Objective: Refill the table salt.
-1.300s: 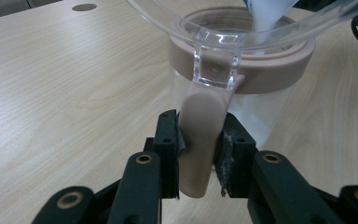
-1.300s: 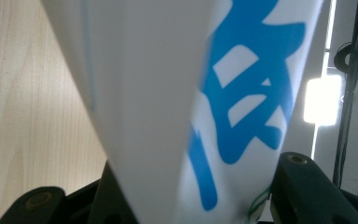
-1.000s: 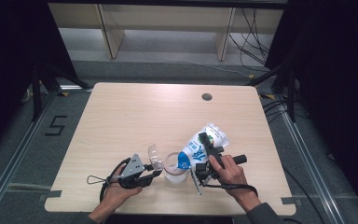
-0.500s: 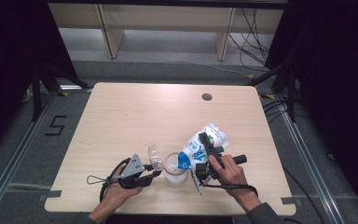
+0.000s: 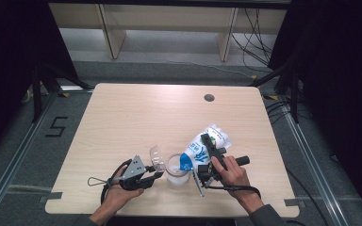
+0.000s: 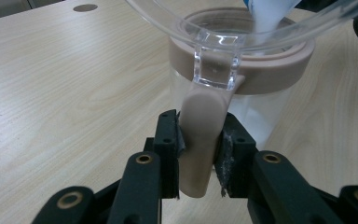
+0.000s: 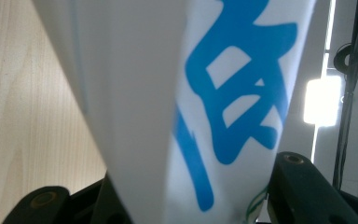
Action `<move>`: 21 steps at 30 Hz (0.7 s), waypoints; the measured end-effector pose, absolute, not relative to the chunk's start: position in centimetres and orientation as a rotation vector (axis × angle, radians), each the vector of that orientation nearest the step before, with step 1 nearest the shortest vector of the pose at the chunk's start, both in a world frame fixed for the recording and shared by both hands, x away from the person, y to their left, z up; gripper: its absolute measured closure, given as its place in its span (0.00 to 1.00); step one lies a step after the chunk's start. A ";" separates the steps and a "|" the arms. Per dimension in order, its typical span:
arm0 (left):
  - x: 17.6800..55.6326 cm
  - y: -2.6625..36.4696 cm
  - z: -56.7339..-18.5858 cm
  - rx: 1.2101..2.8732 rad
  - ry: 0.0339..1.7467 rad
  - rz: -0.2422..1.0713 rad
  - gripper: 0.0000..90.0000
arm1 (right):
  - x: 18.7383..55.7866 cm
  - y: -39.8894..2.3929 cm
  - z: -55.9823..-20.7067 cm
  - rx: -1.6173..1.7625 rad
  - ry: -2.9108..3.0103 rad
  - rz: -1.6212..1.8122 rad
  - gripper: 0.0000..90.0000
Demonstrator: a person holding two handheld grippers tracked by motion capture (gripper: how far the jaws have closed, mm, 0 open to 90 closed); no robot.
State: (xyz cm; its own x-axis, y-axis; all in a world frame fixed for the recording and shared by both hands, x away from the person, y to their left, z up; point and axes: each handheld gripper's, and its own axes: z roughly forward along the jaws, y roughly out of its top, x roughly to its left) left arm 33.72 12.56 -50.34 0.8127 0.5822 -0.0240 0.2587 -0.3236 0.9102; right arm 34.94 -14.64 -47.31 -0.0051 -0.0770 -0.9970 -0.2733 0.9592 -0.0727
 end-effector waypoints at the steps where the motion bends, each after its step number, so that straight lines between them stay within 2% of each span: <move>1: 33.7 12.6 -50.3 1.915 0.639 0.373 0.80 | 34.9 -14.6 -47.3 -0.279 1.574 0.159 0.68; 21: 33.7 12.6 -50.3 1.920 0.627 0.375 0.80 | 34.8 -14.6 -47.4 -0.264 1.593 0.148 0.69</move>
State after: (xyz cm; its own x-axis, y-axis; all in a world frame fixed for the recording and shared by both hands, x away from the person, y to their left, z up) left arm 33.75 12.61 -50.30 0.8147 0.5795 -0.0204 0.2564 -0.3284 0.9091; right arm 34.79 -14.56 -47.37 -0.0226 -0.0764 -0.9968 -0.2593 0.9634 -0.0680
